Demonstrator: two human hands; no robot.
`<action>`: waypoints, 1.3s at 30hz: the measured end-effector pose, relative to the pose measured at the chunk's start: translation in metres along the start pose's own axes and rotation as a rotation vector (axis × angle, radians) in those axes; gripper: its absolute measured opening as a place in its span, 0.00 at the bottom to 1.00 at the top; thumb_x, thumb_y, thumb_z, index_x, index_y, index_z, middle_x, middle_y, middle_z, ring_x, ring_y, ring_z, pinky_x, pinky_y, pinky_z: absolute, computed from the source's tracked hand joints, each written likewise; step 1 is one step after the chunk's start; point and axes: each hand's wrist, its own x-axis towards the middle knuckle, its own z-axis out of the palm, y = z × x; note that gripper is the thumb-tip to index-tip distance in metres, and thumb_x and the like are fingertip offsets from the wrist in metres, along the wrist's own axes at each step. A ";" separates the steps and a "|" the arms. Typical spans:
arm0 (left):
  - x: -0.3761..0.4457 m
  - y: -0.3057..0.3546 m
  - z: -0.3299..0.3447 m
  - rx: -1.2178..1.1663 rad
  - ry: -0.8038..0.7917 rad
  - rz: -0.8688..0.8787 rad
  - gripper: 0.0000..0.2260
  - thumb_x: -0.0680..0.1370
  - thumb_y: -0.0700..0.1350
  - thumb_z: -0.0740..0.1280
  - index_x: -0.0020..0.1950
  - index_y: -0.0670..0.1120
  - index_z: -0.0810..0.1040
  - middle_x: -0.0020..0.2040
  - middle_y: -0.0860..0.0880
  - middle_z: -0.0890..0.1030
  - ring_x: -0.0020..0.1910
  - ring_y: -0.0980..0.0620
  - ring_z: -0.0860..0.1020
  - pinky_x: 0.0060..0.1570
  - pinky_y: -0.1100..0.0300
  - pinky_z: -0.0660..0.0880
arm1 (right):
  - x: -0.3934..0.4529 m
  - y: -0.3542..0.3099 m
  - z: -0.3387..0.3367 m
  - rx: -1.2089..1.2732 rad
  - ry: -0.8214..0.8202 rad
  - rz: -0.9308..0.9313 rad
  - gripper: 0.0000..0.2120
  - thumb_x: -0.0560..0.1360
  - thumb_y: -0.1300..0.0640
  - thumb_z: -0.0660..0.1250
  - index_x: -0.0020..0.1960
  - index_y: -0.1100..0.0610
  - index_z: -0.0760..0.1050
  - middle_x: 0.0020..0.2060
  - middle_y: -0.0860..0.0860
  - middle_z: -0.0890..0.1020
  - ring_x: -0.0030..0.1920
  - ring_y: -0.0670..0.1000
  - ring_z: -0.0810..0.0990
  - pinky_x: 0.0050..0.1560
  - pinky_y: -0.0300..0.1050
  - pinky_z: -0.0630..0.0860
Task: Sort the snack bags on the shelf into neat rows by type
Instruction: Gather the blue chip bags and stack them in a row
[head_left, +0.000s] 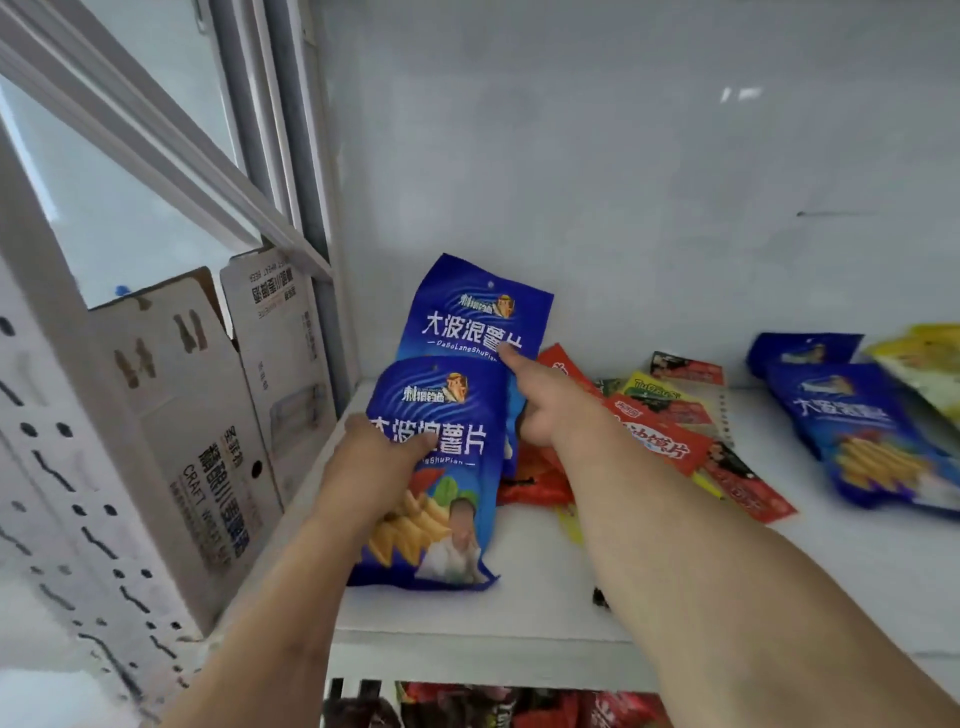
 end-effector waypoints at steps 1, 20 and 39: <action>-0.004 0.004 0.006 -0.029 -0.014 0.009 0.35 0.63 0.65 0.74 0.64 0.48 0.72 0.55 0.48 0.83 0.50 0.44 0.83 0.54 0.44 0.80 | -0.007 -0.003 -0.009 0.005 -0.008 -0.007 0.19 0.76 0.48 0.71 0.62 0.57 0.76 0.47 0.58 0.87 0.39 0.56 0.87 0.38 0.56 0.84; -0.103 0.113 0.149 -0.605 -0.453 0.025 0.18 0.74 0.43 0.76 0.61 0.42 0.77 0.47 0.42 0.87 0.42 0.41 0.87 0.46 0.42 0.83 | -0.118 -0.103 -0.247 -0.125 0.327 -0.350 0.16 0.77 0.45 0.70 0.49 0.59 0.79 0.39 0.62 0.81 0.25 0.56 0.73 0.34 0.47 0.75; -0.198 0.156 0.307 -0.519 -0.298 -0.133 0.21 0.73 0.42 0.77 0.63 0.44 0.75 0.49 0.42 0.87 0.42 0.41 0.87 0.43 0.45 0.84 | -0.106 -0.103 -0.451 -0.527 0.449 -0.287 0.16 0.76 0.48 0.71 0.51 0.60 0.76 0.36 0.55 0.84 0.19 0.50 0.74 0.22 0.38 0.69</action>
